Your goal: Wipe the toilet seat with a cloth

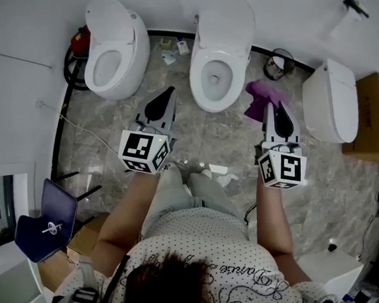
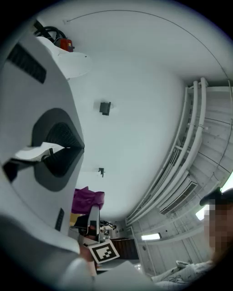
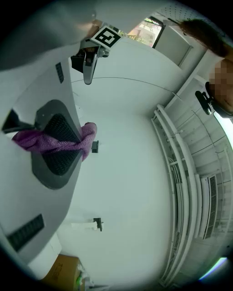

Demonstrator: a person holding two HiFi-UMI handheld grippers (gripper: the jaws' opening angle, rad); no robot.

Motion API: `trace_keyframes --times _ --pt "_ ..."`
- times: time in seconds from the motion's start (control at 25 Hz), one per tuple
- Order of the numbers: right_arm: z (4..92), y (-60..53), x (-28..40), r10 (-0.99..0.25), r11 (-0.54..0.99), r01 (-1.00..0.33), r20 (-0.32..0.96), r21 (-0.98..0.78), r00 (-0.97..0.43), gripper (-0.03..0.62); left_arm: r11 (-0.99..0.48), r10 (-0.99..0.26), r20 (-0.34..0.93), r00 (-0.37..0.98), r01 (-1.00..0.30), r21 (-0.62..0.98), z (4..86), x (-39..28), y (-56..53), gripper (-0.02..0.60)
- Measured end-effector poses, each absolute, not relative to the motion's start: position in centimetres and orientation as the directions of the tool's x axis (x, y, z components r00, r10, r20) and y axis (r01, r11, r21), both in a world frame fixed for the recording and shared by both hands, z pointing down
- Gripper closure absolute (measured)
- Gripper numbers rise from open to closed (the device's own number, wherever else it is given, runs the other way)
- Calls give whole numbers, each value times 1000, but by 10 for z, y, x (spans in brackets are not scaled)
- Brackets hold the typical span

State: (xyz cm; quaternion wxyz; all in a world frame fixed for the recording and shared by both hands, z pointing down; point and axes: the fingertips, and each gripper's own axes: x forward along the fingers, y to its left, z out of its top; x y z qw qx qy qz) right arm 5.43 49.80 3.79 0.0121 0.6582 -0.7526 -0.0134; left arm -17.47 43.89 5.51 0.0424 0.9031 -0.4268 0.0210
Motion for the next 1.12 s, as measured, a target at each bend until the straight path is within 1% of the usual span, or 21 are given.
trace_keyframes --times 0.24,0.4,0.76,1.12 --pt "32 494 57 -988 151 -989 -31 9 -151 536 -637 -765 74 639 -769 53 52 -165 433 577" --pt "27 491 61 -986 165 -986 -29 12 -166 536 -634 -769 70 636 -772 52 47 -157 430 577" --pt "27 495 91 -978 204 -979 -47 -3 -203 536 -616 -784 63 618 -786 44 43 -123 442 577" --pt "34 458 93 -977 209 -978 -38 -13 -209 536 -607 -790 61 610 -792 67 48 -124 401 577"
